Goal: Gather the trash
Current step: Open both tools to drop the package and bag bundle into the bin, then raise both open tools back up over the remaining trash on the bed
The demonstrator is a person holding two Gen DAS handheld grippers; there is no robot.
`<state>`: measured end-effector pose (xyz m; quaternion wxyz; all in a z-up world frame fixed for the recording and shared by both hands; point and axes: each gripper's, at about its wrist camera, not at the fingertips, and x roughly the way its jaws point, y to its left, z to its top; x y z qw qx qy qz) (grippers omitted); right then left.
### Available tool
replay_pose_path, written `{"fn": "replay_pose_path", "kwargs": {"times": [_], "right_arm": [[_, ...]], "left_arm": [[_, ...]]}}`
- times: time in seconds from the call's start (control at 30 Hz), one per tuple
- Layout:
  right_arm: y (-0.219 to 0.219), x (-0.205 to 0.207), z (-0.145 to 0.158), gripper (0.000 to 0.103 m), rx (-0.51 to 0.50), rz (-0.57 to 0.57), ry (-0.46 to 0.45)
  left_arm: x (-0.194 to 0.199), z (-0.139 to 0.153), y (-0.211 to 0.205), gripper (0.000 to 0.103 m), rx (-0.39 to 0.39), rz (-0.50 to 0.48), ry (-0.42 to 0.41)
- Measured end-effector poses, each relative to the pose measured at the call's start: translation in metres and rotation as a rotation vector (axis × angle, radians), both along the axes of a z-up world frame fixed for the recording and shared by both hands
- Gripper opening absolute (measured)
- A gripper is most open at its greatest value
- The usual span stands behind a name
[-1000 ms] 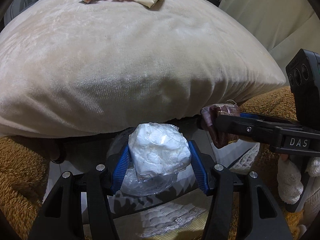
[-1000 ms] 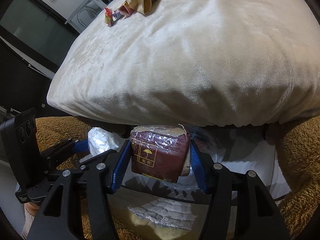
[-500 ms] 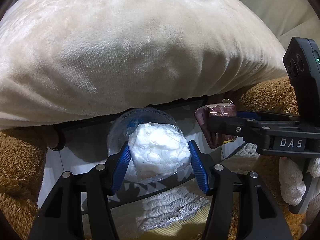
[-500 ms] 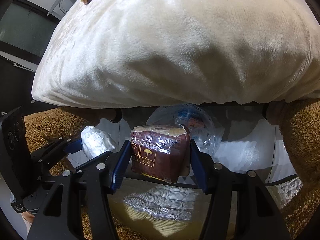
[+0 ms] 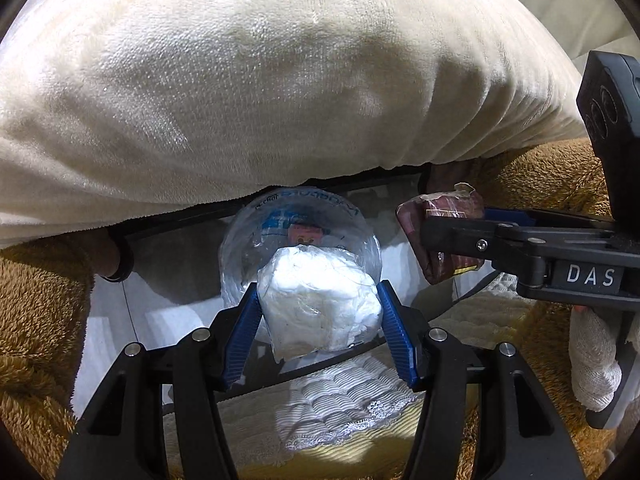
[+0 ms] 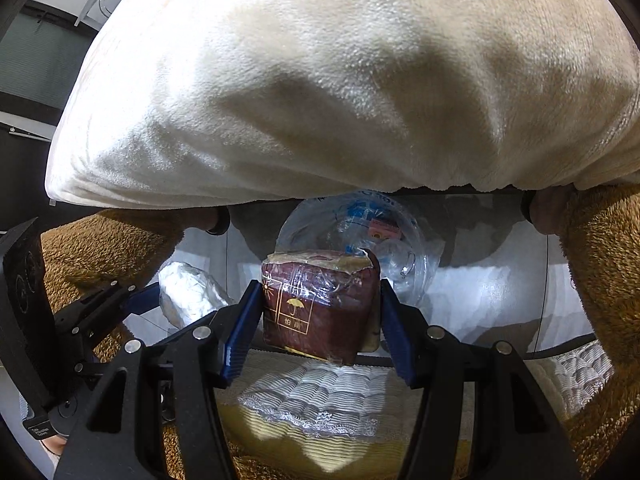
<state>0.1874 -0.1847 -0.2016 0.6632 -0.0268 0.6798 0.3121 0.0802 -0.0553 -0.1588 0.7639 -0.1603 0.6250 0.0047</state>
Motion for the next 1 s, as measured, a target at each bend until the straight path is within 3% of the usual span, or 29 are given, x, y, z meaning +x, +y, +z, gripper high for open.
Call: {"fn": "replay_pose_path", "kwargs": {"times": [0.23, 0.3, 0.33, 0.43, 1.0], "right_arm": [[0.001, 0.0, 0.0, 0.058, 0.004, -0.004, 0.001], [0.0, 0.001, 0.002, 0.058, 0.006, -0.007, -0.003], [0.0, 0.001, 0.002, 0.06, 0.008, -0.01, -0.005], [-0.002, 0.001, 0.004, 0.068, 0.013, -0.02, -0.005], [-0.008, -0.002, 0.018, 0.07, 0.042, -0.017, -0.056]], "left_arm": [[0.0, -0.002, 0.0, 0.057, -0.007, 0.003, 0.009], [0.0, -0.004, 0.0, 0.068, -0.033, 0.005, 0.02], [0.0, -0.004, 0.001, 0.069, -0.035, 0.006, 0.021], [0.0, -0.004, 0.0, 0.069, -0.027, 0.009, 0.02], [-0.007, 0.016, 0.006, 0.069, -0.028, 0.038, -0.068]]}}
